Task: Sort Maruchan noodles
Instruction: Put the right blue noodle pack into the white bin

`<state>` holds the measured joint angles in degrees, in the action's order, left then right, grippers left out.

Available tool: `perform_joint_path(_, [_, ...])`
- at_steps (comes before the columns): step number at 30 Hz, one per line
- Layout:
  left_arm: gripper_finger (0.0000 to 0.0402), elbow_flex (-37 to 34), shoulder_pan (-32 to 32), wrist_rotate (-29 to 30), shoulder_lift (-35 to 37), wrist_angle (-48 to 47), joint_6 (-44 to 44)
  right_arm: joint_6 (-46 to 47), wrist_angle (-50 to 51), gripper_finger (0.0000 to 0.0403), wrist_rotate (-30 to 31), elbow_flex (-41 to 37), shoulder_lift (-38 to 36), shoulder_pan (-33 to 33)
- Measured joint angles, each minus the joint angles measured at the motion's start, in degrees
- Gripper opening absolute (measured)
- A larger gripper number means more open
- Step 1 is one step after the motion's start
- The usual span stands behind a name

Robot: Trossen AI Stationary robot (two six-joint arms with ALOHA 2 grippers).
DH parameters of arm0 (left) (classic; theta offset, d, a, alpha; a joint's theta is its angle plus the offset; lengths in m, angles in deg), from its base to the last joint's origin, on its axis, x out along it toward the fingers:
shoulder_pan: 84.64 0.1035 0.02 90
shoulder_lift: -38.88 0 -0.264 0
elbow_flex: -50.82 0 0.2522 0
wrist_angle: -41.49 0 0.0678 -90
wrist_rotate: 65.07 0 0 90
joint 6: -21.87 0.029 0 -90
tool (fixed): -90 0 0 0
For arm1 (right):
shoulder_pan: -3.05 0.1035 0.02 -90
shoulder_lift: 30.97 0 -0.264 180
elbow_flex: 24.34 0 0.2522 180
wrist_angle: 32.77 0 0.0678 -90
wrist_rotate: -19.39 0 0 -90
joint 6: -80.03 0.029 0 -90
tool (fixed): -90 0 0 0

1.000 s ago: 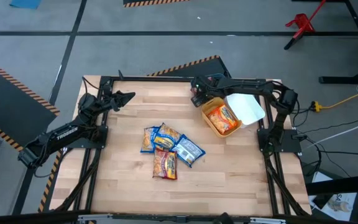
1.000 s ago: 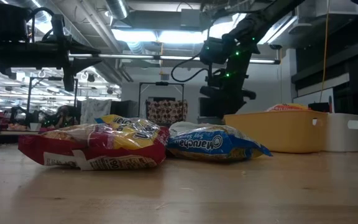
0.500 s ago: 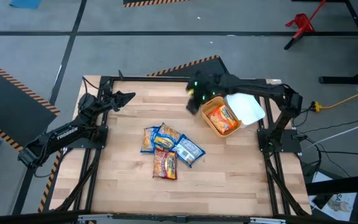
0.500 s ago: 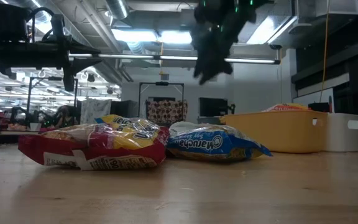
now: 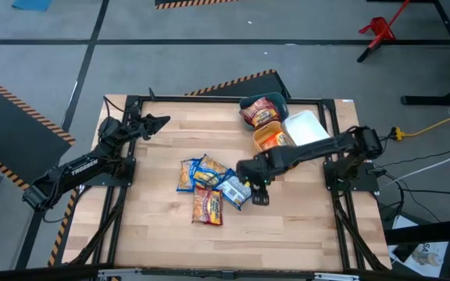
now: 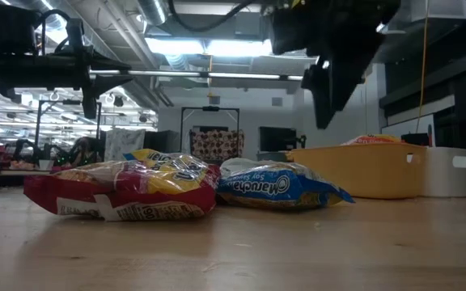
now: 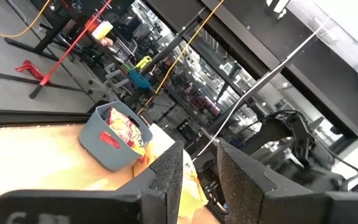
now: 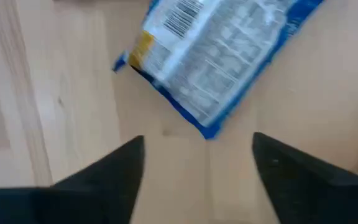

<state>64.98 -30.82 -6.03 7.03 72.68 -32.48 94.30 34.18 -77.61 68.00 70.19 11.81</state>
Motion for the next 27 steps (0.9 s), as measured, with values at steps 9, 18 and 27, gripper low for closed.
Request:
perform_joint_path(9, [0.0095,0.0,0.0,-0.2,0.0,-0.4,0.5,6.4,-10.1,0.038,1.8,-7.3,3.8,1.5])
perform_joint_path(18, [0.0095,0.0,0.0,-0.2,0.0,-1.0,-0.6,4.0,-13.6,0.0366,2.6,-7.7,10.5,0.6])
perform_joint_path(27, [0.0095,0.0,0.0,-0.2,0.0,-0.9,-0.6,3.5,-13.4,0.0233,4.5,-7.6,11.0,0.5])
